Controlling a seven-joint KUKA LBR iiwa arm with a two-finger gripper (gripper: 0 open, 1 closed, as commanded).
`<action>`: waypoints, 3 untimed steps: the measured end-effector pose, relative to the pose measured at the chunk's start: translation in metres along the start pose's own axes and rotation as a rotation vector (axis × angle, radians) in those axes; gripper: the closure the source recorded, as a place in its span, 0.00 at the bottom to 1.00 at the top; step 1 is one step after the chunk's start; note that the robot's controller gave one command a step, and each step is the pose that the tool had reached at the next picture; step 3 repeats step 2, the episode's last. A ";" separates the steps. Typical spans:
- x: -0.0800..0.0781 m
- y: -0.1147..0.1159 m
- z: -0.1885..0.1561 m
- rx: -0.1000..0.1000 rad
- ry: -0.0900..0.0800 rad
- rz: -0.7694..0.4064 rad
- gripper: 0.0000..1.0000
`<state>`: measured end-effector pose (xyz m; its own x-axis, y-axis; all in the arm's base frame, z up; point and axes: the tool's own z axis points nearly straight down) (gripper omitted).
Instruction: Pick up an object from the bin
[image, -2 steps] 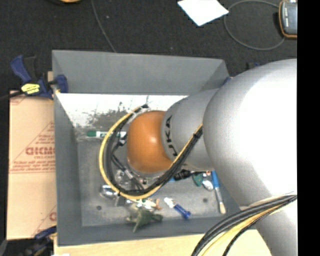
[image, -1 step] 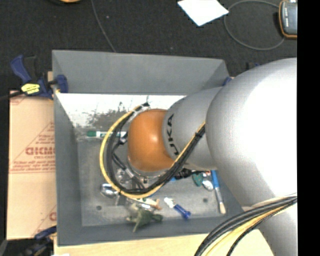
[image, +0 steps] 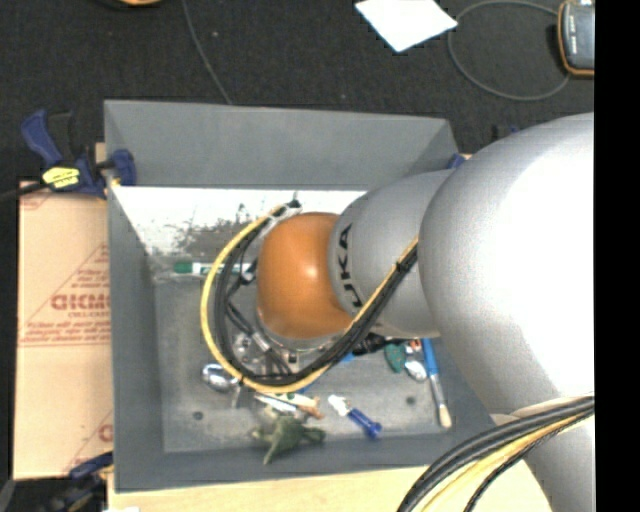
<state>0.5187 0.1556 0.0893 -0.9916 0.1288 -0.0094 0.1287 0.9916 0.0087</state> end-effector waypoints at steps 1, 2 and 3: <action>0.000 -0.001 -0.021 0.001 0.002 0.001 1.00; -0.001 0.000 -0.044 -0.001 -0.002 0.001 1.00; -0.001 0.000 -0.044 -0.001 -0.002 0.001 1.00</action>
Offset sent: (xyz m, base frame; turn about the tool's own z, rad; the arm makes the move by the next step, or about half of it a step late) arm -0.0010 -0.0003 0.0150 0.0007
